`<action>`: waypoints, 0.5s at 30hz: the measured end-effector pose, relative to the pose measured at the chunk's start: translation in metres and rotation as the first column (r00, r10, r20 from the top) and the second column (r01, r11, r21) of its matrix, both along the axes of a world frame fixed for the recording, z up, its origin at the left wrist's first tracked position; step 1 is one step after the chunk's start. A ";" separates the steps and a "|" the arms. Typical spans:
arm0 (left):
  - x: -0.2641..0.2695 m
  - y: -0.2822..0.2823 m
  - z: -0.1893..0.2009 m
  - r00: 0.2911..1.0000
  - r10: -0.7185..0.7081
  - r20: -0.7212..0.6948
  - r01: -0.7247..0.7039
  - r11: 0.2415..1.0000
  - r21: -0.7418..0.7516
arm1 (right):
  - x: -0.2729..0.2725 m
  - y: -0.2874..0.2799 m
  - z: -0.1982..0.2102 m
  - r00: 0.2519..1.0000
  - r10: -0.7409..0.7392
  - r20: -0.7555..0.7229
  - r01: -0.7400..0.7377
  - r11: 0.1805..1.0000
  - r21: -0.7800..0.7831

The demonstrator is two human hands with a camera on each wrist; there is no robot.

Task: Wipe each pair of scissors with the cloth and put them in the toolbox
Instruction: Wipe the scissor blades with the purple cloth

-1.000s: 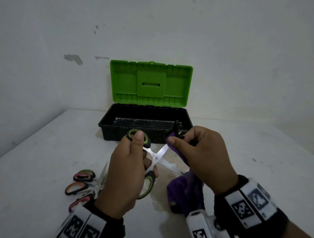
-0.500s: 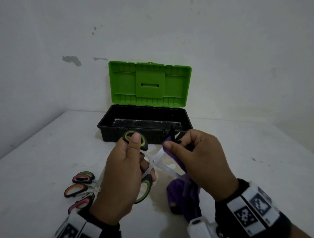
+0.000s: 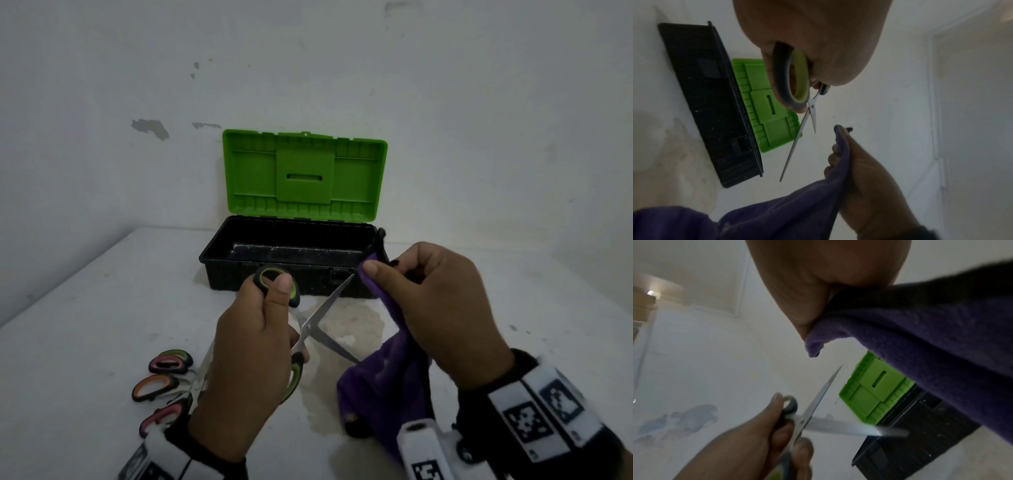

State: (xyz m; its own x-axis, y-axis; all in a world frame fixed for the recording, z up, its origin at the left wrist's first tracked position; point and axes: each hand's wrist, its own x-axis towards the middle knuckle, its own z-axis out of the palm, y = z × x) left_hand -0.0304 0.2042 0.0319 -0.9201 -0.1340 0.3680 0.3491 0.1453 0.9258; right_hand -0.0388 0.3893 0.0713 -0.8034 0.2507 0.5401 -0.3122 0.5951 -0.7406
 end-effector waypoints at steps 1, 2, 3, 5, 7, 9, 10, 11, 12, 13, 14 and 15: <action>0.000 0.002 0.000 0.999 0.020 -0.040 -0.023 0.998 -0.057 | 0.003 -0.008 -0.001 1.000 0.020 0.014 -0.021 0.999 0.039; 0.000 0.003 0.001 0.996 0.035 -0.084 -0.043 0.993 -0.107 | 0.005 -0.016 -0.003 0.999 0.034 0.031 -0.037 0.997 0.070; 0.001 0.006 0.001 0.992 0.040 -0.121 -0.057 0.989 -0.135 | 0.005 -0.022 -0.007 0.998 0.043 0.046 -0.047 0.995 0.090; 0.003 0.010 0.004 0.985 0.036 -0.170 -0.064 0.985 -0.159 | 0.006 -0.034 -0.017 0.996 0.065 0.061 -0.071 0.992 0.100; 0.005 0.012 0.004 0.978 0.044 -0.203 -0.083 0.979 -0.186 | 0.007 -0.040 -0.025 0.994 0.091 0.060 -0.096 0.991 0.091; 0.005 0.011 0.002 0.972 0.056 -0.226 -0.102 0.975 -0.199 | 0.005 -0.040 -0.027 0.996 0.073 0.044 -0.077 0.994 0.076; 0.005 0.011 0.001 0.969 0.059 -0.239 -0.111 0.972 -0.209 | 0.002 -0.038 -0.027 0.999 0.043 0.025 -0.044 0.997 0.066; 0.005 0.011 -0.001 0.967 0.061 -0.248 -0.117 0.968 -0.221 | -0.001 -0.035 -0.026 1.000 0.010 0.009 -0.011 0.998 0.060; 0.005 0.011 -0.002 0.965 0.064 -0.255 -0.124 0.966 -0.228 | -0.002 -0.034 -0.025 1.000 -0.008 -0.002 0.008 0.998 0.056; 0.005 0.011 -0.002 0.962 0.069 -0.263 -0.132 0.964 -0.230 | -0.002 -0.034 -0.024 1.000 -0.007 -0.008 0.008 0.998 0.056; 0.004 0.011 -0.001 0.959 0.076 -0.273 -0.142 0.963 -0.231 | 0.000 -0.035 -0.024 1.000 0.012 -0.009 -0.012 0.998 0.061; 0.004 0.011 0.001 0.956 0.078 -0.283 -0.147 0.962 -0.230 | 0.003 -0.038 -0.024 0.999 0.042 -0.004 -0.041 0.997 0.068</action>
State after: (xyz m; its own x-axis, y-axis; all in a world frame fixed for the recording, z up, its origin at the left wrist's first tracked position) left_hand -0.0264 0.2151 0.0326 -0.7663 -0.1046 0.6340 0.5478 0.4093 0.7297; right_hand -0.0354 0.3514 0.0471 -0.8095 0.1801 0.5589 -0.3414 0.6301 -0.6975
